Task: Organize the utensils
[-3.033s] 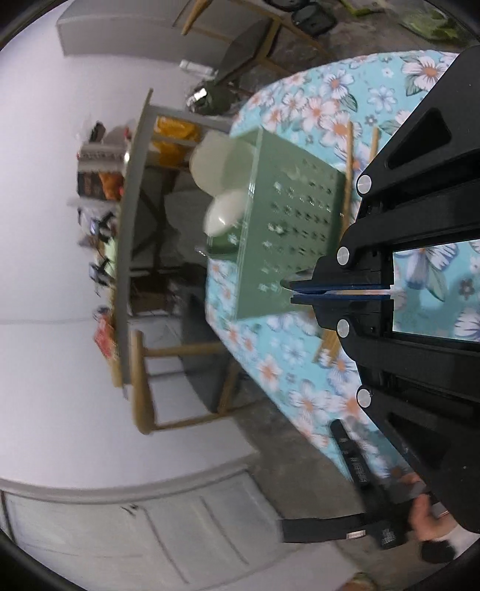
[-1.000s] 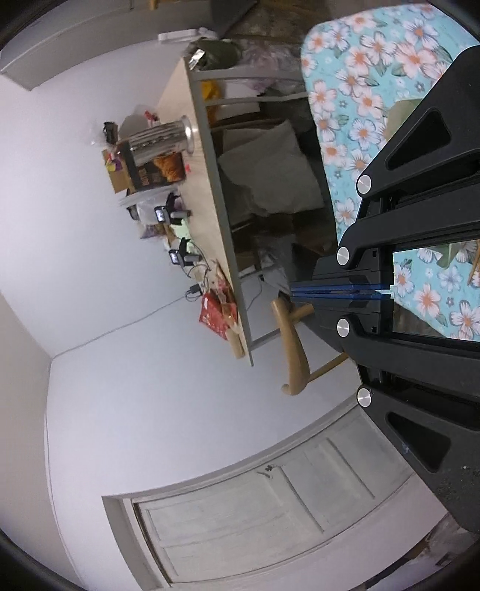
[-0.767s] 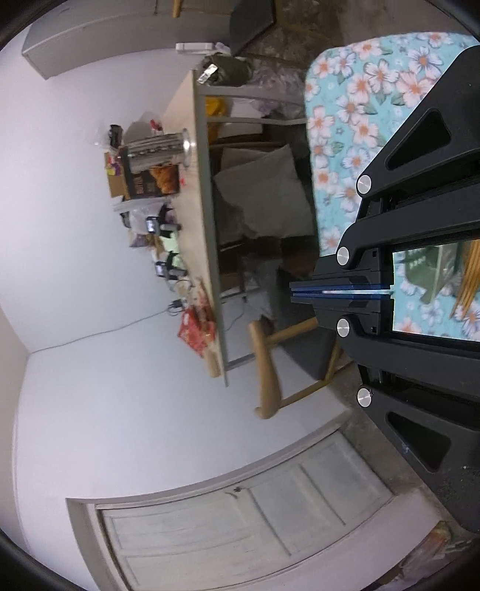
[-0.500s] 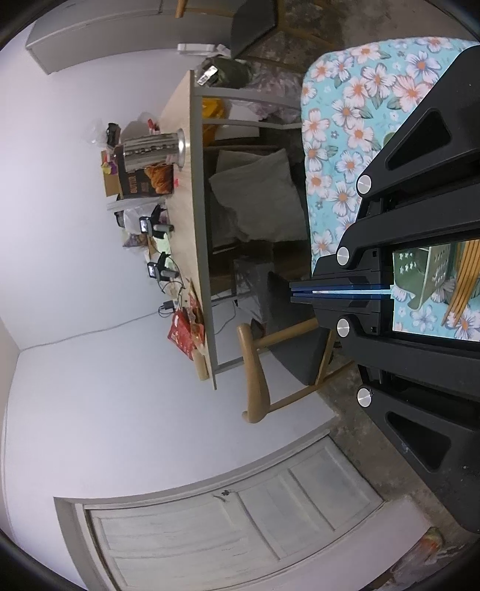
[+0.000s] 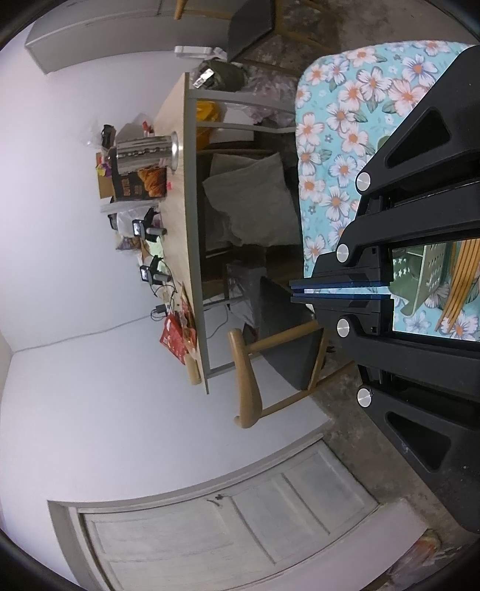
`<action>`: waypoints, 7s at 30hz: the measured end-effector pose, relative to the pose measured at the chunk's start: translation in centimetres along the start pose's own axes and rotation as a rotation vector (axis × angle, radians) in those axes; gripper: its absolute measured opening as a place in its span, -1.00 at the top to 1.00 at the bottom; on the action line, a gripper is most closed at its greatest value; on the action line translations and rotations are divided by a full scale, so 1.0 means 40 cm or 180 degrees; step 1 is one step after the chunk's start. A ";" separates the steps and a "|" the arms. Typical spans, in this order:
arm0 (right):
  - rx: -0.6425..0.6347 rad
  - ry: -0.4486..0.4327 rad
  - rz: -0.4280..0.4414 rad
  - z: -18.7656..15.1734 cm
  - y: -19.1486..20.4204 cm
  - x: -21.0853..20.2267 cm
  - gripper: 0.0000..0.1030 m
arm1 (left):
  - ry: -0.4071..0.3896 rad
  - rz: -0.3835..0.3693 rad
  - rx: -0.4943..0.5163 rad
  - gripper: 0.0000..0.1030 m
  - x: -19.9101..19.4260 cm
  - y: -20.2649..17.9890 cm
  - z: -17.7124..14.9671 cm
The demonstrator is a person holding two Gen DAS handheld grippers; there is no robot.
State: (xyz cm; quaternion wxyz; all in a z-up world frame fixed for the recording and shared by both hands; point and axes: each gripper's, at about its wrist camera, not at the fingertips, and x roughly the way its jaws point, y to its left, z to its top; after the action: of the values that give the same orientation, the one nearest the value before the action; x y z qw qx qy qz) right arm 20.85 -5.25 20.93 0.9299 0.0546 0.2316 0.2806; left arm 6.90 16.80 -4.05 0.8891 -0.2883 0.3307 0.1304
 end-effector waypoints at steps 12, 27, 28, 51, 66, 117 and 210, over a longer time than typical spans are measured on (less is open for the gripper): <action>-0.0312 0.0050 -0.0191 -0.025 -0.013 0.028 0.80 | 0.0000 -0.0014 0.0013 -0.26 -0.001 -0.002 -0.005; -0.0640 0.0347 -0.0146 -0.032 -0.016 0.042 0.33 | -0.0003 0.0061 0.0096 -0.26 0.001 -0.017 -0.009; -0.0650 0.0353 -0.0142 -0.032 -0.013 0.039 0.31 | 0.0001 0.0060 0.0095 -0.27 0.001 -0.017 -0.008; -0.0970 0.1036 -0.0247 -0.125 0.010 0.243 0.94 | 0.0006 0.0047 0.0086 -0.28 0.006 -0.016 -0.007; -0.0734 0.0028 -0.0106 0.037 0.064 0.010 1.00 | 0.0006 0.0073 0.0102 -0.28 0.007 -0.017 -0.009; -0.0589 0.0992 0.0335 -0.465 -0.061 -0.003 0.32 | 0.0044 -0.0152 -0.0157 -0.34 -0.007 -0.003 0.003; -0.0964 0.1169 0.0321 -0.500 -0.005 0.155 0.27 | 0.0040 -0.0613 -0.1459 0.75 -0.093 0.302 0.011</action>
State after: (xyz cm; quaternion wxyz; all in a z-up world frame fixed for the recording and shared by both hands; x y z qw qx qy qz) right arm 16.29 -2.59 0.66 0.8546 -0.1259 0.3490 0.3635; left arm -0.75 26.58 -6.47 0.8067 -0.5135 0.2690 0.1148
